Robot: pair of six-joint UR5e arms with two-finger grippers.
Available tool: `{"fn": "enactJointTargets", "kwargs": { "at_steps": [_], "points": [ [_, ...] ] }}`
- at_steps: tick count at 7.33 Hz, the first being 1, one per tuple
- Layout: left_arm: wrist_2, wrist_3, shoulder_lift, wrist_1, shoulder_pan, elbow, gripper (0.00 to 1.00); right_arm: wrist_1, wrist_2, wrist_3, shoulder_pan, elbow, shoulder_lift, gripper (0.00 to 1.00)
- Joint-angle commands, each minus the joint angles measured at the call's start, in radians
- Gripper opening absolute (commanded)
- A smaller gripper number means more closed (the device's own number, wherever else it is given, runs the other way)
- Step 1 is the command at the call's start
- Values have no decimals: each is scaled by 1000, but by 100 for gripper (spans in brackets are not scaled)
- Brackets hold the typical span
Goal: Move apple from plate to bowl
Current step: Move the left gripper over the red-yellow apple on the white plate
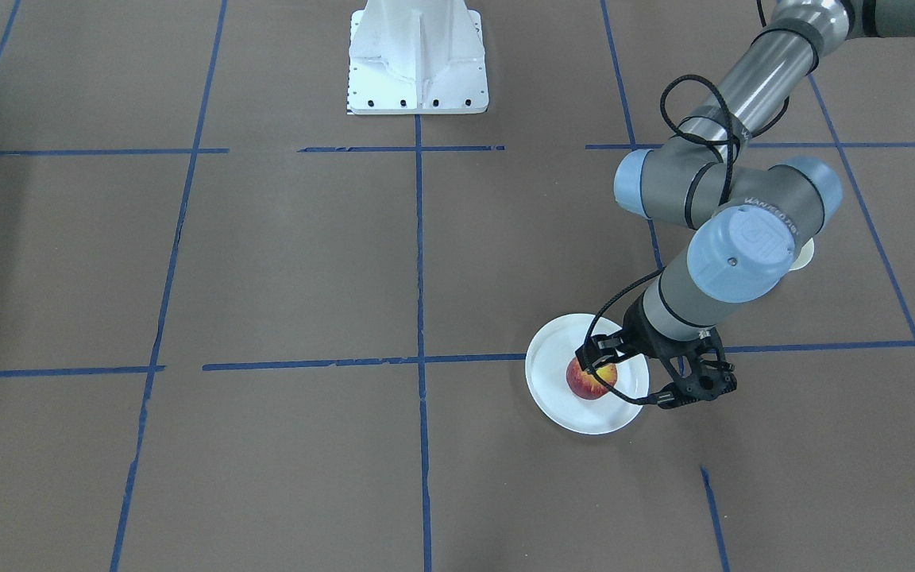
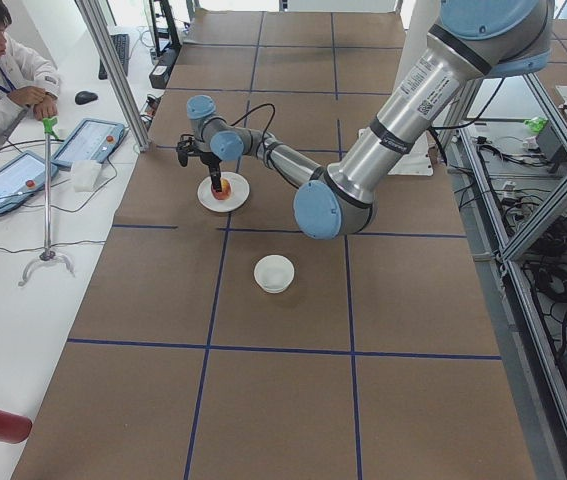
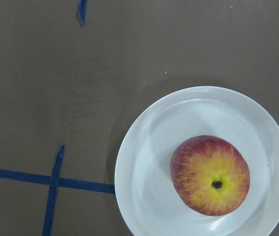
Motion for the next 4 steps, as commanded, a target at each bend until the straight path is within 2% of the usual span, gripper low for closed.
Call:
{"fn": "enactJointTargets", "kwargs": {
  "at_steps": [1,4],
  "points": [
    [0,-31,-30,-44,20,72,100,0,0,0,0,0,0,100],
    [57,-30,-29,-46,66,96,100,0,0,0,0,0,0,100]
  ]
}}
